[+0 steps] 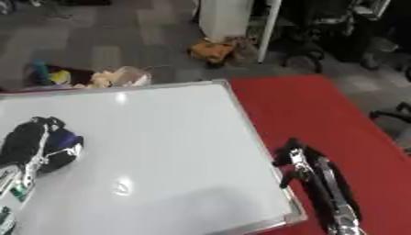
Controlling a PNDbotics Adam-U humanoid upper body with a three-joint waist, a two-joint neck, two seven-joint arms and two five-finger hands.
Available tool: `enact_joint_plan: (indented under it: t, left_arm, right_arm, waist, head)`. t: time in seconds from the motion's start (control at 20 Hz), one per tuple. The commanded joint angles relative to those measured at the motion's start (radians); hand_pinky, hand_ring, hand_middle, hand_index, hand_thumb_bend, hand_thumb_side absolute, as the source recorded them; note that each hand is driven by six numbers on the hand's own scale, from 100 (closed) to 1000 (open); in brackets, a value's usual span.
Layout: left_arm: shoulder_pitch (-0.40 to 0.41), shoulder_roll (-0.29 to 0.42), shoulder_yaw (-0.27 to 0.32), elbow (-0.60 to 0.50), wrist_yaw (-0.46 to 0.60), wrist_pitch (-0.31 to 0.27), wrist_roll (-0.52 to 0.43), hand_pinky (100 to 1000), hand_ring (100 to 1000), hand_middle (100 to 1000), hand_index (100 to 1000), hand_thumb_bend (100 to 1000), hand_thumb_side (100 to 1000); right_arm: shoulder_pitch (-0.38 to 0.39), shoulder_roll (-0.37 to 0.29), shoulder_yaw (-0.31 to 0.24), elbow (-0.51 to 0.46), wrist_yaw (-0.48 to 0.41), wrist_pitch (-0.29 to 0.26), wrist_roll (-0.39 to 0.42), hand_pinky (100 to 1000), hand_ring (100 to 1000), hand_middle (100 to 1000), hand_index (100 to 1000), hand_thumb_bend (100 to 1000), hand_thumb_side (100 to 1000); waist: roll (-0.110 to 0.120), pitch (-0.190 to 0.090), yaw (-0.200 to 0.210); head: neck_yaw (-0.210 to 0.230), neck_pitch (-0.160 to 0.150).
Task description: Wipe the whiteboard clean with a brush.
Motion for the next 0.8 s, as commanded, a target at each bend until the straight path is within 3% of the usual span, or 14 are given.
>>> enact_joint_plan:
  t: [0.05,0.65,0.7,0.75,0.8]
  left_arm:
    - [0.028,0.055,0.026,0.049,-0.002,0.028,-0.001,242,530,412,618,352,380]
    - [0.04,0.071,0.032,0.052,0.026,0.038,0.006,239,531,410,583,356,381]
    - [0.037,0.067,0.028,0.048,0.025,0.033,0.005,238,531,410,582,411,456]
    - [0.034,0.062,0.022,0.042,0.024,0.027,0.003,238,531,410,582,355,382]
    - [0.03,0.056,0.015,0.037,0.022,0.02,0.0,238,531,410,582,354,383]
  right_arm:
    - [-0.003,-0.008,-0.01,-0.022,0.002,-0.001,-0.003,309,581,492,600,100,839]
    - [-0.004,-0.011,-0.01,-0.022,0.001,-0.003,-0.003,309,581,492,600,100,839]
    - [-0.004,-0.011,-0.01,-0.022,0.001,-0.003,-0.003,309,581,492,600,100,839]
    - [-0.004,-0.011,-0.01,-0.022,0.001,-0.003,-0.003,309,581,492,600,100,839]
    - [-0.005,-0.011,-0.01,-0.022,0.0,-0.003,-0.002,309,581,492,600,100,839]
  waist:
    - [-0.001,-0.008,0.004]
    - [-0.001,-0.01,0.007]
    - [-0.001,-0.01,0.006]
    - [-0.001,-0.01,0.005]
    - [0.0,-0.011,0.004]
  head:
    - [-0.004,-0.011]
    - [-0.003,-0.012]
    - [-0.003,-0.013]
    - [-0.002,-0.013]
    - [-0.002,-0.013]
